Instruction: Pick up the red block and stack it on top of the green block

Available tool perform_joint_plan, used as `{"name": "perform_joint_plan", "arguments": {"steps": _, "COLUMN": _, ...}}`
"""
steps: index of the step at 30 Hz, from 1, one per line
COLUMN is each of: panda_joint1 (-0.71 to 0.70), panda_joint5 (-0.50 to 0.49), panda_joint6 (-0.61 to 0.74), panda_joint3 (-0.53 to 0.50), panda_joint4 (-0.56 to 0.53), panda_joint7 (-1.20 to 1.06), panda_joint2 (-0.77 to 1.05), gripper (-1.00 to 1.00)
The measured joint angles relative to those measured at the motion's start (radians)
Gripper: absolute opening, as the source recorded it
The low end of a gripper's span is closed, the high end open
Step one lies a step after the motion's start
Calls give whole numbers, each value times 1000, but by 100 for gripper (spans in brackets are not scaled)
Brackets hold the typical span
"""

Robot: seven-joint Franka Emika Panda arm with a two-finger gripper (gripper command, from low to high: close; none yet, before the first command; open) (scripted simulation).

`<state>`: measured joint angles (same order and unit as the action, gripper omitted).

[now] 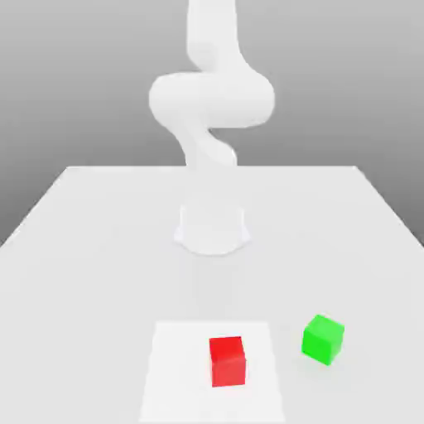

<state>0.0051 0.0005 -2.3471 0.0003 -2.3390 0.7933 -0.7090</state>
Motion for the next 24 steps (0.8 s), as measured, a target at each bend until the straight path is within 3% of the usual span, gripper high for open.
{"name": "perform_joint_plan", "arguments": {"steps": 20, "panda_joint1": 35, "panda_joint5": -1, "panda_joint6": -379, "panda_joint3": 11, "panda_joint4": -313, "panda_joint7": -50, "panda_joint2": 732, "gripper": 0}}
{"name": "perform_joint_plan", "arguments": {"steps": 24, "panda_joint1": 37, "panda_joint5": -6, "panda_joint6": -485, "panda_joint3": 10, "panda_joint4": -322, "panda_joint7": -50, "panda_joint2": 877, "gripper": 0}}
